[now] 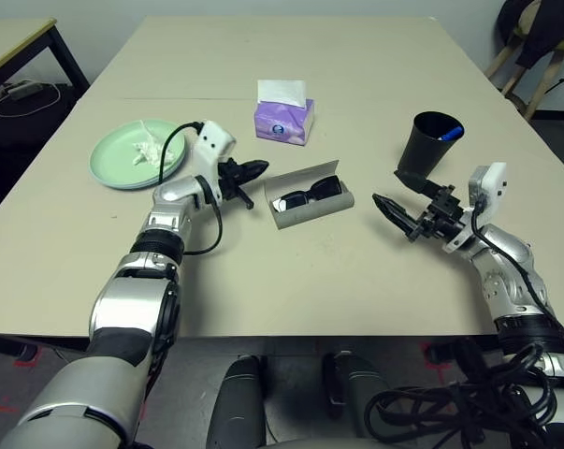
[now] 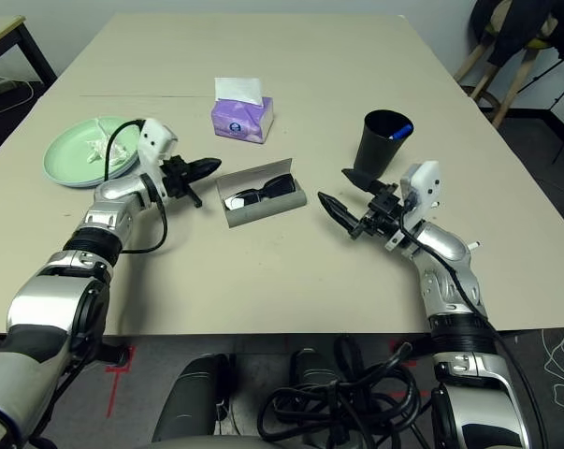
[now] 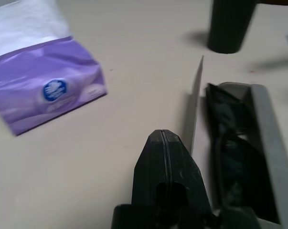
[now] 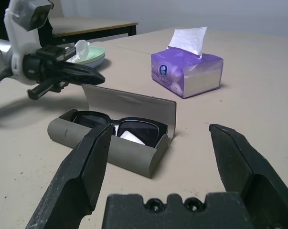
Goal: Organize and tidy the items on the table.
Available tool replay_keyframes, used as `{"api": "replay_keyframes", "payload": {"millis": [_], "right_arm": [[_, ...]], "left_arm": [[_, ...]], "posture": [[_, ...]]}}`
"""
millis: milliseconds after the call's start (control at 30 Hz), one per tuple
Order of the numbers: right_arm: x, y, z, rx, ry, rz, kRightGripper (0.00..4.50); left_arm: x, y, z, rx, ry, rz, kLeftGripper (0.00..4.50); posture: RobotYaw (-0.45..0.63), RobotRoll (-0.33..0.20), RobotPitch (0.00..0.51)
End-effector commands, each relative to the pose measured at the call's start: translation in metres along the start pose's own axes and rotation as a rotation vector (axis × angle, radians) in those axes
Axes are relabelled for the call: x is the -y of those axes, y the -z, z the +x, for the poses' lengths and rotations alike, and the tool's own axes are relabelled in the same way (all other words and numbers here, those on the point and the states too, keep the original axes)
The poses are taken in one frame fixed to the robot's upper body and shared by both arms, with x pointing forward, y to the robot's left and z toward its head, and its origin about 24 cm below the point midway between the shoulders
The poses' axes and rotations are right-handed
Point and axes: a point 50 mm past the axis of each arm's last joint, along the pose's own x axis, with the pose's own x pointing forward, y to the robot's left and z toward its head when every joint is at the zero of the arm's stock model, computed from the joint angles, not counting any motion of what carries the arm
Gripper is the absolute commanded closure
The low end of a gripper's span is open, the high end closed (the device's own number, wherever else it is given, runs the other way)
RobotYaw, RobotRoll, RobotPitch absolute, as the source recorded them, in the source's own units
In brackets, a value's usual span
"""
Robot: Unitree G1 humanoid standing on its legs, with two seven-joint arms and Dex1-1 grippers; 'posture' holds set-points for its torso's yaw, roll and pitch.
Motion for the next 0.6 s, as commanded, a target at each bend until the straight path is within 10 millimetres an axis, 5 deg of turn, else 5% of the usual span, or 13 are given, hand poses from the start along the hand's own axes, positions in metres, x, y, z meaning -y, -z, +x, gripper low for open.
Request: {"api": "replay_keyframes", "payload": {"millis": [33, 367, 600], "right_arm": [[-0.001, -0.001, 0.000, -0.002, -0.002, -0.004, 0.00], [0.008, -0.008, 0.009, -0.051, 0.023, -0.044, 0.00], [0.017, -0.012, 0.011, -0.186, 0.076, -0.045, 0.00]], "left_arm": [[0.011, 0.007, 0.001, -0.017, 0.103, 0.008, 4.47], [0.035, 0.026, -0.008, -0.095, 0.263, 0.004, 4.47], [0.031, 0.014, -0.005, -0.061, 0.259, 0.008, 4.47]], "posture": [[0.02, 0.000, 0.090], [0.03, 0.000, 0.089], [0.03, 0.000, 0.088]]}}
